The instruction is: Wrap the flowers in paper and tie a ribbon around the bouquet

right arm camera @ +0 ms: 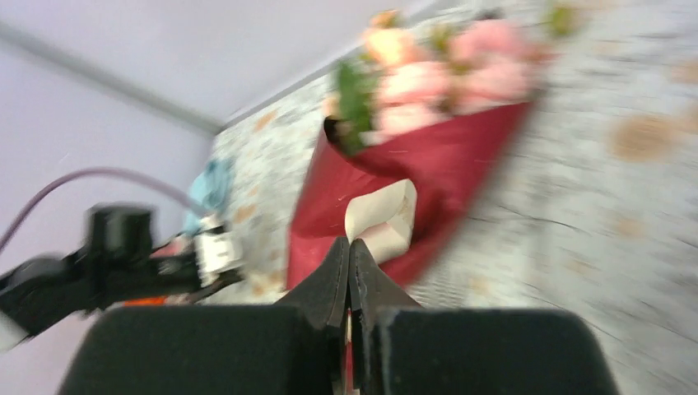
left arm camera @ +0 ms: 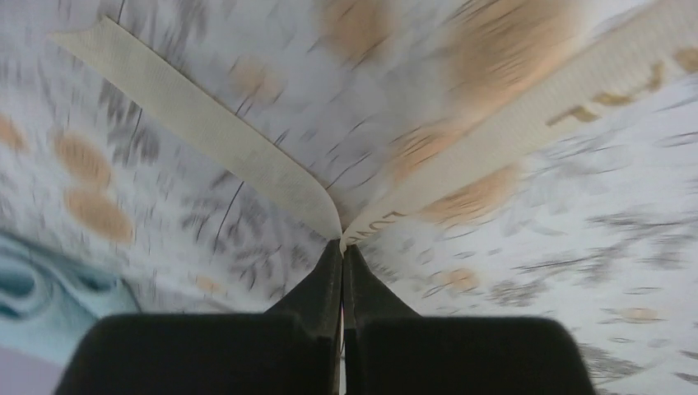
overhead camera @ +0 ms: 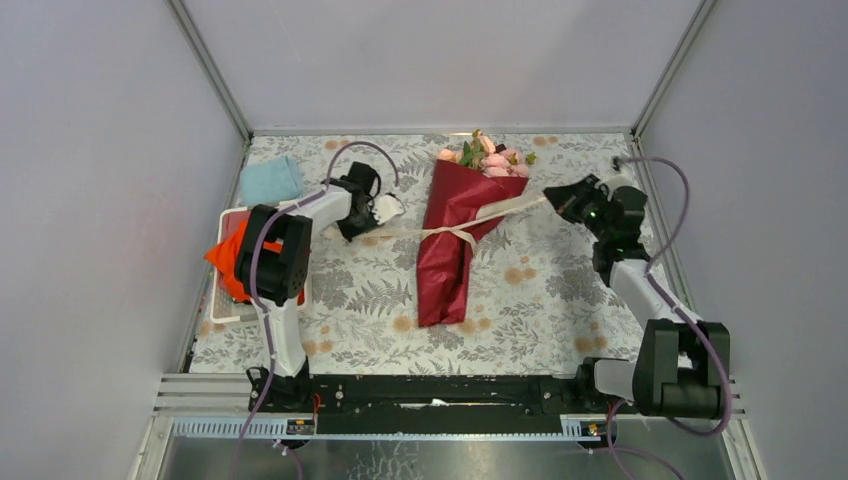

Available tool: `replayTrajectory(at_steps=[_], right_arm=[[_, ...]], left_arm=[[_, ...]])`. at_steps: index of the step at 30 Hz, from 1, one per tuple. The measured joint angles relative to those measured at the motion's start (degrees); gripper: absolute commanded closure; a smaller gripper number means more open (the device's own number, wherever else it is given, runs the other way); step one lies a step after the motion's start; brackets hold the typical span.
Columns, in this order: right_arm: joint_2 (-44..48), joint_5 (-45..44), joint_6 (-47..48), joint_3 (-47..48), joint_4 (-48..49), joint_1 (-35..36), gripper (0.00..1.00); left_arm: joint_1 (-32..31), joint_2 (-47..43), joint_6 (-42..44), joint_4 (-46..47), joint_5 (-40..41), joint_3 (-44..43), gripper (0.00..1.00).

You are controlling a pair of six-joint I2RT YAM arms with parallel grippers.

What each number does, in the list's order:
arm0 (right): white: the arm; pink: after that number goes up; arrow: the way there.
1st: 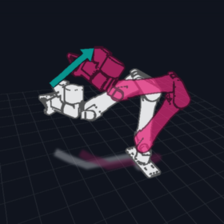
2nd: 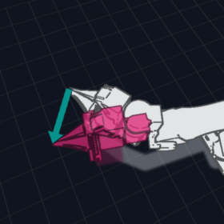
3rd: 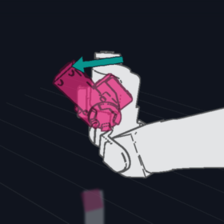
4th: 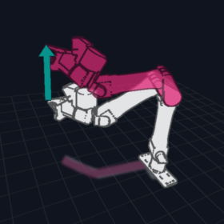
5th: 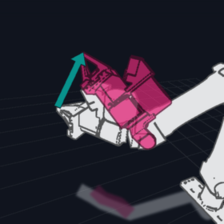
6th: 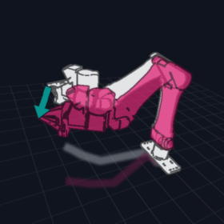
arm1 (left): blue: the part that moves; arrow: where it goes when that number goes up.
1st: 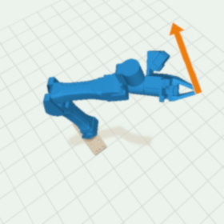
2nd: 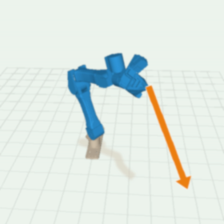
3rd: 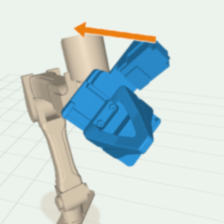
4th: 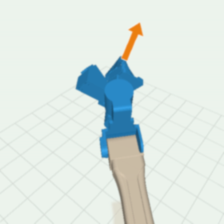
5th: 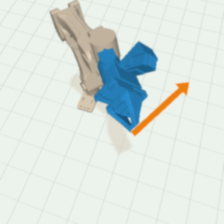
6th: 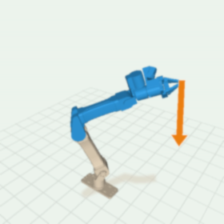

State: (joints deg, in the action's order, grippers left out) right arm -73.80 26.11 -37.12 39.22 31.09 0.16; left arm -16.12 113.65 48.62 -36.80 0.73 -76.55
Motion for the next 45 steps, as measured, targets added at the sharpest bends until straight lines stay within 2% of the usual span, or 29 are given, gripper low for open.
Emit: replayTrajectory(at_steps=[6,10,15,40,45], right_arm=[[7.15,-4.87,-0.31,-13.38,-6.10,-16.09,1.00],[6.25,-4.79,-1.09,-17.92,-8.61,-22.51,1.00],[1.70,-2.32,-2.86,-18.43,-8.07,-28.44,1.00],[-0.33,0.55,-1.22,-16.55,-11.19,-31.63,1.00],[-1.79,0.94,0.09,-13.81,-11.78,-29.09,1.00]], left_arm=[[4.83,-3.10,-5.31,7.37,8.20,7.04,1.00],[5.29,-4.76,-6.82,10.60,9.81,9.90,1.00],[5.77,-5.60,-8.07,12.85,9.88,11.30,1.00],[9.42,-6.03,-6.86,23.30,12.35,14.97,1.00],[8.57,-6.86,-6.62,22.21,11.72,15.41,1.00]])
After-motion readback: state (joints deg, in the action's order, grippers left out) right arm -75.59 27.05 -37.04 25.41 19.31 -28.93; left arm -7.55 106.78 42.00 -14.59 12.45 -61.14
